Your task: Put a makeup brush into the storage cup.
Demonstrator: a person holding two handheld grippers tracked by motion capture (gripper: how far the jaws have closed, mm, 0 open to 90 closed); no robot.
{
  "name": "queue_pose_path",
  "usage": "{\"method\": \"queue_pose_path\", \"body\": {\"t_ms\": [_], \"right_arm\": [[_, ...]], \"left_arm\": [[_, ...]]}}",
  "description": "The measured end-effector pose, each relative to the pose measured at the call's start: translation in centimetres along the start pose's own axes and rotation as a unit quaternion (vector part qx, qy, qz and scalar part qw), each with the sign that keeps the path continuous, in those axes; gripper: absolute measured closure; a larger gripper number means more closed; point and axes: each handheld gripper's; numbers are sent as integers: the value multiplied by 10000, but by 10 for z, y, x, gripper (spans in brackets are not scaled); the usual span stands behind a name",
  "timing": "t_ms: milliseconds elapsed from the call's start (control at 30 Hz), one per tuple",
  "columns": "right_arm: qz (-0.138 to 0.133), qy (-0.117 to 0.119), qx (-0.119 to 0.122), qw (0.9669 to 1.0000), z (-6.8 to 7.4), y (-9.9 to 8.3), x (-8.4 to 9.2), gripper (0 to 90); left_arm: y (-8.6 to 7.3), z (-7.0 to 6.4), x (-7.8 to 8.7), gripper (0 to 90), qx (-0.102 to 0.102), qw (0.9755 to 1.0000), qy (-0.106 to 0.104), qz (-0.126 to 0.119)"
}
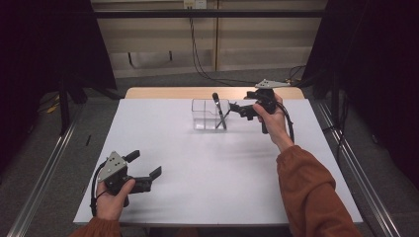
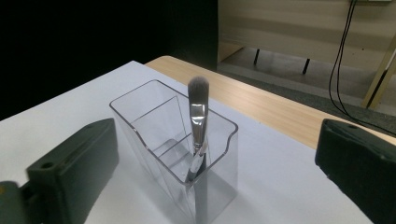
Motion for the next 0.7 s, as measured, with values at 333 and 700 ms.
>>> {"method": "queue_pose_path", "body": {"t_ms": [333, 700], "right_arm": [[-92, -72, 32, 9999, 4, -7, 13, 11], [-385, -431, 10, 9983, 9, -14, 32, 10]], "left_arm": [[0, -2, 3, 25, -19, 10000, 9, -16], [-1, -2, 5, 28, -50, 10000, 0, -34]]}}
Point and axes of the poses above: each handheld gripper's, and its own axes: x roughly backward along the jaws, y roughly out of its top, z roughly to its left, and after that the axes turned 10 degrees about -y, right-handed
